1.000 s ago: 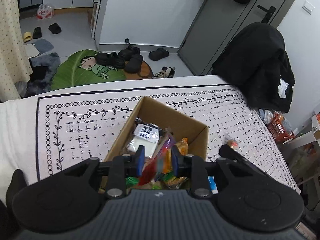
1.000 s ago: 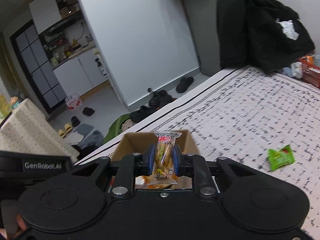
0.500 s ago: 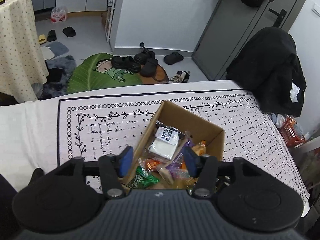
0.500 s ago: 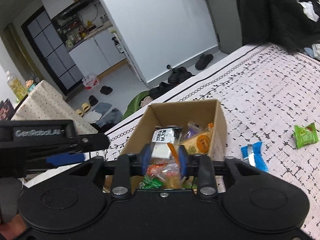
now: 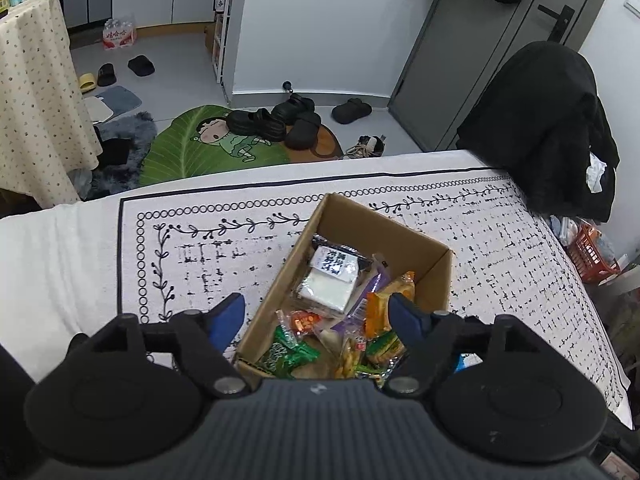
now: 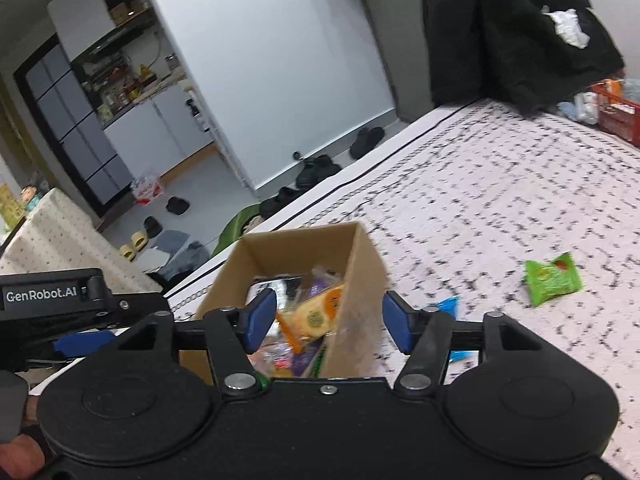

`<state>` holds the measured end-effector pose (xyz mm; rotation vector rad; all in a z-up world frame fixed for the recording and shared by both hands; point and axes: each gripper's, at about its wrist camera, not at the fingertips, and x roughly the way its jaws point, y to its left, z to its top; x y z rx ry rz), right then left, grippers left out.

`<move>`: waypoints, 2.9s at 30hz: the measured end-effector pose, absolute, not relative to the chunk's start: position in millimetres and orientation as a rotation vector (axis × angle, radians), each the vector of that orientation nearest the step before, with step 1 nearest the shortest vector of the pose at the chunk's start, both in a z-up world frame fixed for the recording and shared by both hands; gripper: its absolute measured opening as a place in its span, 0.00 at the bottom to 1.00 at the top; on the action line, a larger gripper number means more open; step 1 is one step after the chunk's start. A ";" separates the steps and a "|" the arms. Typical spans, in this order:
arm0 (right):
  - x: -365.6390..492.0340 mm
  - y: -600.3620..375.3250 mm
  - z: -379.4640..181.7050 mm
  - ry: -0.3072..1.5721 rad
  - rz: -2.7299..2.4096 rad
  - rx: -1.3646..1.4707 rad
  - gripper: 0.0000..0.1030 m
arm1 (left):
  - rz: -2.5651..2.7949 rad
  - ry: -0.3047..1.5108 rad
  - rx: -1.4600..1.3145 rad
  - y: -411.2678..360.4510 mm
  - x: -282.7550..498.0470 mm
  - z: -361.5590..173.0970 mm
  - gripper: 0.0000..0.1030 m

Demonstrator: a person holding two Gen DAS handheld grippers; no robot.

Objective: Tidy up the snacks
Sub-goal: 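Withdraw both open grippers from the box toward the blue and green packets, then grasp the blue packet with the left gripper while the right grasps the green packet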

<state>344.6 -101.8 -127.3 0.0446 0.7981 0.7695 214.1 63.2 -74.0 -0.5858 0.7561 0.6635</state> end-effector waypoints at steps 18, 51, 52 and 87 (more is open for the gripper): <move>387.4 -174.2 -142.6 0.809 0.575 0.162 0.74 | 0.467 0.784 -0.540 12.9 288.4 -90.3 0.77; 445.8 -281.6 -197.3 0.932 0.407 0.513 0.74 | 0.426 0.793 -0.579 -76.6 360.0 -146.4 0.73; 447.8 -281.0 -201.2 0.945 0.418 0.520 0.72 | 0.438 0.791 -0.577 -78.1 361.7 -150.8 0.72; 490.6 -238.9 -248.6 1.067 0.478 0.571 0.44 | 0.638 0.787 -0.519 -66.2 389.0 -221.6 0.32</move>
